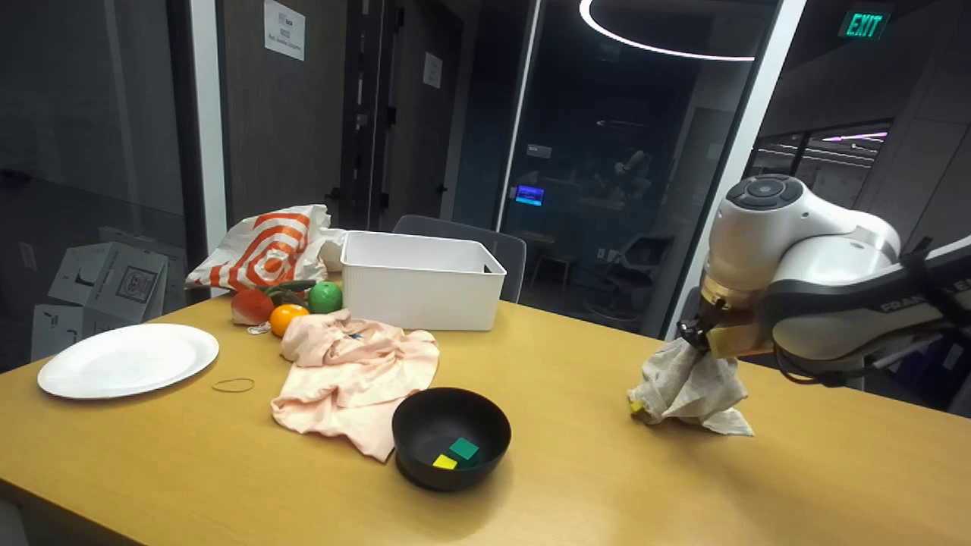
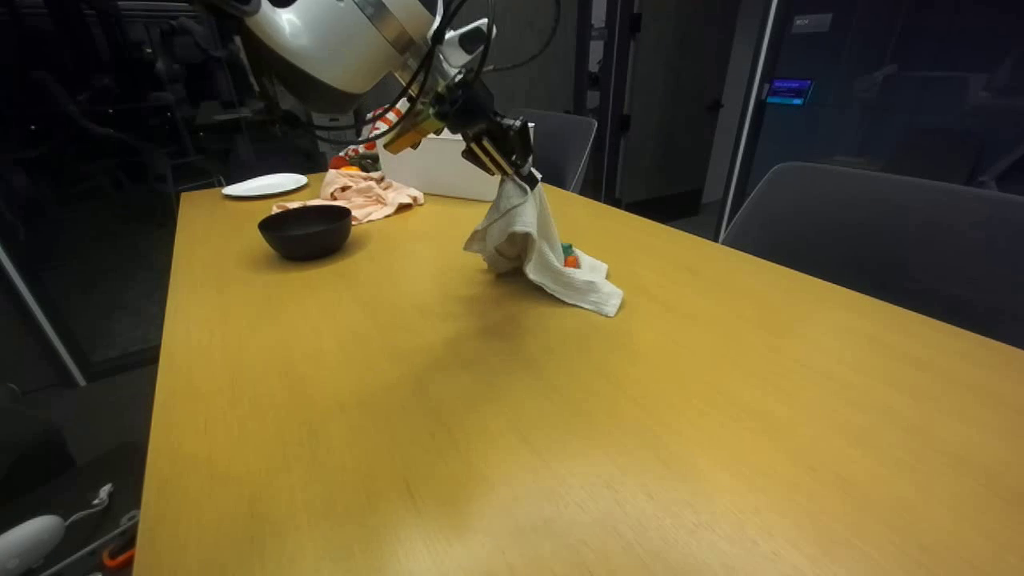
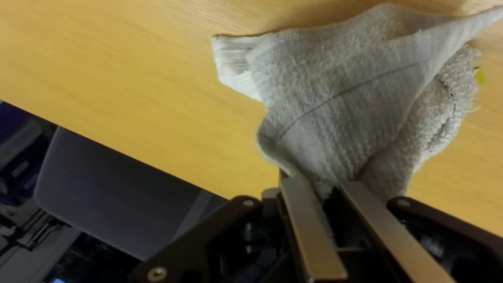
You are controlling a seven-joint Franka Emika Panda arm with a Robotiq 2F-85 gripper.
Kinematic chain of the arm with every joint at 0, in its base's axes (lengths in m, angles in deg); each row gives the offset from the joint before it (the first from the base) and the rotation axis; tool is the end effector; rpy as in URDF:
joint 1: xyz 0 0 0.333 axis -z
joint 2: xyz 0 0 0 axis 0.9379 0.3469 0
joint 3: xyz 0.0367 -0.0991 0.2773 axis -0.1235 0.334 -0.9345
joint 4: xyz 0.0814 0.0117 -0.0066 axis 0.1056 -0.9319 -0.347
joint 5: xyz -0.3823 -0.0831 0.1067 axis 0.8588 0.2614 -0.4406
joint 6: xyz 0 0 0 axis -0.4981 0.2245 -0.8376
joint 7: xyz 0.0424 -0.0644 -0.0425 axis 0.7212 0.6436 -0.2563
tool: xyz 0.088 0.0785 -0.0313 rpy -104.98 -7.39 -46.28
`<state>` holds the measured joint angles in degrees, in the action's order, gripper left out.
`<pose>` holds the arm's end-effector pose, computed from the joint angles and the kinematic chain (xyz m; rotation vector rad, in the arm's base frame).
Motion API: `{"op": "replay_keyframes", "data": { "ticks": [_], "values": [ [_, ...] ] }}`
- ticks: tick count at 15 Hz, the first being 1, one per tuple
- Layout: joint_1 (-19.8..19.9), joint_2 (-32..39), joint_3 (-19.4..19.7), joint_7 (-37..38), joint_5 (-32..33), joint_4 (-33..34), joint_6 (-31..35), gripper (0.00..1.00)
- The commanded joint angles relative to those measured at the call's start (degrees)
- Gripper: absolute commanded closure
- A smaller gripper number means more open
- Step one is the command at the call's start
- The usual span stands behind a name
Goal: Take the toy blocks off of the kitchen towel by picking it up
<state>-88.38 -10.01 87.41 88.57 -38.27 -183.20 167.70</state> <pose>0.6143 0.0874 0.3427 2.6019 -0.1258 0.7053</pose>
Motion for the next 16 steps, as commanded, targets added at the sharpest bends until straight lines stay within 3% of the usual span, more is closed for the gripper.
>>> {"op": "replay_keyframes", "data": {
  "ticks": [1, 8, 16],
  "values": [
    [4.04, -6.29, -4.89, 4.21, 2.89, -3.34, -4.46, 0.81],
    [9.40, -14.76, -10.17, 11.18, 4.70, -7.63, -7.09, 0.81],
    [14.54, -23.54, -12.78, 25.75, 13.64, -10.56, -6.05, 0.81]
  ]
}}
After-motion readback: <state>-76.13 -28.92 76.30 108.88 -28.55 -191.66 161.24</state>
